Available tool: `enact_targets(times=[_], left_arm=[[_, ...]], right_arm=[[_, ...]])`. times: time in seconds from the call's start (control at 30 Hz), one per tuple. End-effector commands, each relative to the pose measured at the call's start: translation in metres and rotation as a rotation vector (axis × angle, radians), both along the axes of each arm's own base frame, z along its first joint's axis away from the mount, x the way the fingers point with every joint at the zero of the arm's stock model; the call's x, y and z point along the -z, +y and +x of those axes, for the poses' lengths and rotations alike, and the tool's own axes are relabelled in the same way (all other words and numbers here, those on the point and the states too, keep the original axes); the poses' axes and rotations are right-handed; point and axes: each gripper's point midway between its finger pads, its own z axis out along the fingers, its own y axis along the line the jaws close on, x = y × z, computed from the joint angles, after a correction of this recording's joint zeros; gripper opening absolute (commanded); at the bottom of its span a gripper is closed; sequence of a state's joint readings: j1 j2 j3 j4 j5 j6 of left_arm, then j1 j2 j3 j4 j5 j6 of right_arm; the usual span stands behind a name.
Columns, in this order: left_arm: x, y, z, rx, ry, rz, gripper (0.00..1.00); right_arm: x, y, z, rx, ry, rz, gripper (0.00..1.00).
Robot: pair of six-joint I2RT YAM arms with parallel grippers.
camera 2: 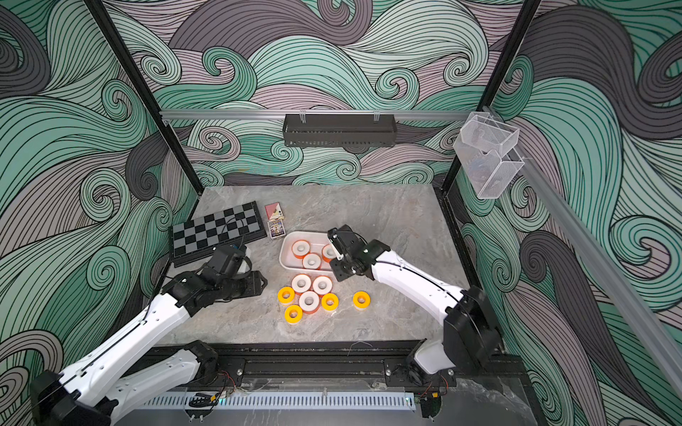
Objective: Put the sealing tape into the storage box
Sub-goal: Pick up the sealing tape at the center of the board.
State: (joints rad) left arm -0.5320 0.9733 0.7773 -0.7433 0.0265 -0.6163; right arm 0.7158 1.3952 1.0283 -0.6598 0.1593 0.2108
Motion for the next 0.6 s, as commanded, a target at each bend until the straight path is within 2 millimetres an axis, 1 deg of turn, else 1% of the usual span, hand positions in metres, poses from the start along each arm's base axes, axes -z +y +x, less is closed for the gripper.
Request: enact_targets(times=[0.0, 0.13, 0.3, 0.57], left_arm=[[0.003, -0.019, 0.012, 0.013, -0.025, -0.072, 0.56], [0.027, -0.023, 0.017, 0.016, 0.023, -0.046, 0.56], [0.048, -0.03, 0.026, 0.023, 0.053, -0.034, 0.56], [0.06, -0.052, 0.049, 0.072, 0.038, -0.048, 0.55]], right_arm=[[0.007, -0.009, -0.008, 0.041, -0.062, 0.062, 0.44], [0.021, -0.023, -0.028, 0.059, -0.083, 0.12, 0.45], [0.029, -0.025, -0.039, 0.067, -0.069, 0.165, 0.45], [0.035, -0.028, -0.047, 0.074, -0.051, 0.188, 0.45]])
